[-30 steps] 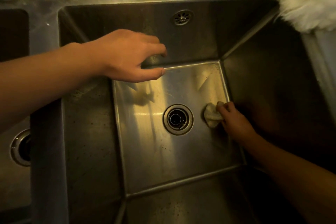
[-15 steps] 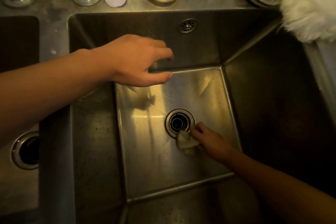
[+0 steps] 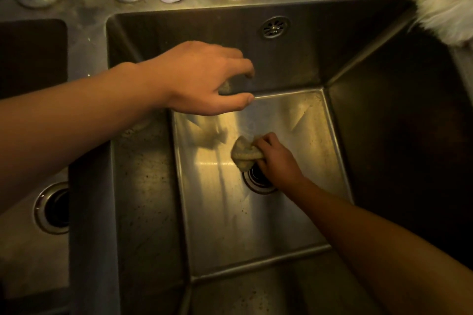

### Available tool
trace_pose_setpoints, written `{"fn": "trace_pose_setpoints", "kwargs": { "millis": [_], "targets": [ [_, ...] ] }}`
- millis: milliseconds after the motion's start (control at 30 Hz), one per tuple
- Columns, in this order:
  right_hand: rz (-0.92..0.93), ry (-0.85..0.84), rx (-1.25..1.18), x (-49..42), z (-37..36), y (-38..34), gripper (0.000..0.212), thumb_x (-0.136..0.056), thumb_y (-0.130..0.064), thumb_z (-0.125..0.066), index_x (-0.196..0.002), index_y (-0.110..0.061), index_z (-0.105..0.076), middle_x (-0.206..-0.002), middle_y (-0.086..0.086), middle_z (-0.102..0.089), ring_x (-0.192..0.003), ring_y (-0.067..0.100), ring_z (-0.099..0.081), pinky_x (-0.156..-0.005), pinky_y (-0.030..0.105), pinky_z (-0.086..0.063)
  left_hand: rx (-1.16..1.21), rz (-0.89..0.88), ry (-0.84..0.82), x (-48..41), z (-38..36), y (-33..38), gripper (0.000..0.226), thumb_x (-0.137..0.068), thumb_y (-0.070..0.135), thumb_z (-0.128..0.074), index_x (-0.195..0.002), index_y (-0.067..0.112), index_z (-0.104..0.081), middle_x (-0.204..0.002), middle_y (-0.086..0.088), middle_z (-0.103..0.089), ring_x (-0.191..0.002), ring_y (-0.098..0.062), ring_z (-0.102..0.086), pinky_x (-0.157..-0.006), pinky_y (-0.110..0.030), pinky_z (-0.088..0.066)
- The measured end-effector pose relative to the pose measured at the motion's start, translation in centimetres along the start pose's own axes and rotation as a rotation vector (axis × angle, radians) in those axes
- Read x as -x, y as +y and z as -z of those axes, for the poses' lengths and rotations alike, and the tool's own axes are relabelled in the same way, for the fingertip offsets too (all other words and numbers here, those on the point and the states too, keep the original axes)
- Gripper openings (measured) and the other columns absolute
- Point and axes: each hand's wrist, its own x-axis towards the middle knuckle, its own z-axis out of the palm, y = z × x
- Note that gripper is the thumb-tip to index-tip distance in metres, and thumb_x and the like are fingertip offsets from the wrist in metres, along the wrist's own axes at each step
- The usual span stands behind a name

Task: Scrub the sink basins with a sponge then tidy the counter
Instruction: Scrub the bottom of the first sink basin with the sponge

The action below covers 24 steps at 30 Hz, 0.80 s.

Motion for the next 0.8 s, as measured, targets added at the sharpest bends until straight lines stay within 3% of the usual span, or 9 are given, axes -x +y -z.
{"fn": "trace_pose_setpoints", "kwargs": {
  "millis": [100, 167, 233, 433, 567, 800],
  "targets": [
    [0.102, -0.058, 0.019, 0.3, -1.2, -1.7, 0.029, -0.088, -0.026, -0.065, -0.114, -0.014, -0.062, -0.113, 0.007, -0.053, -0.087, 0.028, -0.06, -0.075, 0.037, -0.052, 0.006, 0.005, -0.004, 0.0, 0.0, 0.0, 0.062, -0.088, 0.069, -0.03, -0.129, 0.028, -0.052, -0.124, -0.001, -0.059, -0.108, -0.028, -0.06, -0.084, -0.038, -0.048],
    [0.131, -0.127, 0.026, 1.2, -1.6, -2.4, 0.033, -0.089, -0.028, -0.066, -0.119, -0.014, -0.061, -0.117, 0.008, -0.054, -0.092, 0.027, -0.06, -0.079, 0.042, -0.052, 0.009, 0.008, 0.005, 0.0, 0.1, 0.0, 0.062, -0.088, 0.069, -0.03, -0.129, 0.027, -0.052, -0.124, -0.002, -0.059, -0.108, -0.028, -0.06, -0.084, -0.038, -0.048],
    [0.133, -0.224, 0.01, 2.6, -1.9, -2.3, 0.039, -0.091, -0.028, -0.065, -0.127, -0.014, -0.059, -0.125, 0.008, -0.054, -0.104, 0.026, -0.059, -0.087, 0.039, -0.05, 0.01, 0.005, 0.02, 0.0, 0.1, -0.1, 0.062, -0.088, 0.069, -0.031, -0.128, 0.026, -0.052, -0.124, -0.002, -0.059, -0.108, -0.028, -0.06, -0.084, -0.038, -0.047],
    [0.194, -0.377, 0.155, 8.0, 0.0, 2.4, 0.049, -0.09, -0.037, -0.057, -0.135, -0.021, -0.052, -0.127, 0.005, -0.051, -0.105, 0.022, -0.059, -0.084, 0.031, -0.05, 0.019, -0.005, 0.038, 0.1, 0.1, -0.1, 0.062, -0.088, 0.068, -0.03, -0.127, 0.027, -0.054, -0.121, 0.0, -0.059, -0.108, -0.026, -0.059, -0.082, -0.036, -0.045],
    [0.046, -0.242, 0.136, 7.8, 2.5, 5.3, 0.036, -0.085, -0.026, -0.064, -0.121, -0.02, -0.059, -0.115, 0.0, -0.051, -0.097, 0.022, -0.061, -0.077, 0.023, -0.043, 0.026, -0.013, 0.044, 0.1, 0.1, -0.1, 0.062, -0.088, 0.068, -0.03, -0.128, 0.026, -0.054, -0.123, 0.0, -0.06, -0.109, -0.026, -0.059, -0.083, -0.036, -0.046],
    [-0.125, 0.023, 0.041, 2.4, 2.2, 2.8, 0.035, -0.086, -0.021, -0.07, -0.12, -0.013, -0.062, -0.115, 0.006, -0.053, -0.095, 0.028, -0.062, -0.081, 0.036, -0.051, 0.004, -0.01, 0.029, 0.0, -0.2, -0.2, 0.064, -0.088, 0.07, -0.028, -0.13, 0.027, -0.053, -0.126, 0.0, -0.059, -0.112, -0.027, -0.059, -0.085, -0.036, -0.045]
  ]
}}
